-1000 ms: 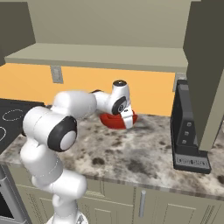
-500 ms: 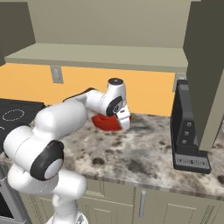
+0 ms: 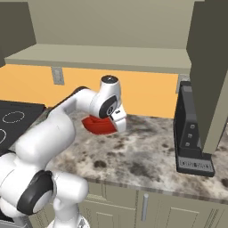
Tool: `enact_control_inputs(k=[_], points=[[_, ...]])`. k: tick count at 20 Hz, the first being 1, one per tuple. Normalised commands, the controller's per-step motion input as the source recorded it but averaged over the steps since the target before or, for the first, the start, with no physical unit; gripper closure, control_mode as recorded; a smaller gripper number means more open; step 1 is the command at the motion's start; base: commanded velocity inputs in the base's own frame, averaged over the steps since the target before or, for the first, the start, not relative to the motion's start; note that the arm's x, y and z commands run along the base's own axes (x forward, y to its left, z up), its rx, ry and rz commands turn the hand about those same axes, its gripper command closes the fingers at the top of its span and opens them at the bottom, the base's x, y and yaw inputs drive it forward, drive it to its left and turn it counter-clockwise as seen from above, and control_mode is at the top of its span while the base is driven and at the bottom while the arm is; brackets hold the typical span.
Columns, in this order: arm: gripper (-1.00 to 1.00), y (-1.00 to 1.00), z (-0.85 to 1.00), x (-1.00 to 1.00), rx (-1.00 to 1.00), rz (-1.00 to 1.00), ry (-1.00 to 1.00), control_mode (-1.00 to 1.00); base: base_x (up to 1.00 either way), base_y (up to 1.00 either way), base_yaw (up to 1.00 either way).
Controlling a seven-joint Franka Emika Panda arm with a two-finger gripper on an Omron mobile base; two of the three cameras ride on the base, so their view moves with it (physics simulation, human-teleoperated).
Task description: Pick up the bowls on the counter and stack them on top of one another in the open cabinet. Place the smaller bowl on top of the larger bowl.
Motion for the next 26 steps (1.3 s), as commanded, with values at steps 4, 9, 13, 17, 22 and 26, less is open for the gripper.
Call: enact_control_inputs(k=[4, 9, 13, 17, 22, 26], points=[[1.00, 0.13, 0.43, -0.49, 0.02, 0.09, 0.00, -1.00, 0.00, 0.00, 0.00], [1.00, 0.13, 0.40, -0.50, 0.02, 0.09, 0.00, -1.00, 0.00, 0.00, 0.00], [1.00, 0.17, 0.41, -0.50, 0.01, 0.09, 0.00, -1.00, 0.00, 0.00, 0.00], [1.00, 0.18, 0.44, -0.49, 0.01, 0.09, 0.00, -1.00, 0.00, 0.00, 0.00], [1.00, 0.17, 0.45, -0.47, 0.01, 0.08, 0.00, -1.00, 0.00, 0.00, 0.00], [1.00, 0.16, 0.45, -0.46, 0.02, 0.08, 0.00, -1.00, 0.00, 0.00, 0.00]])
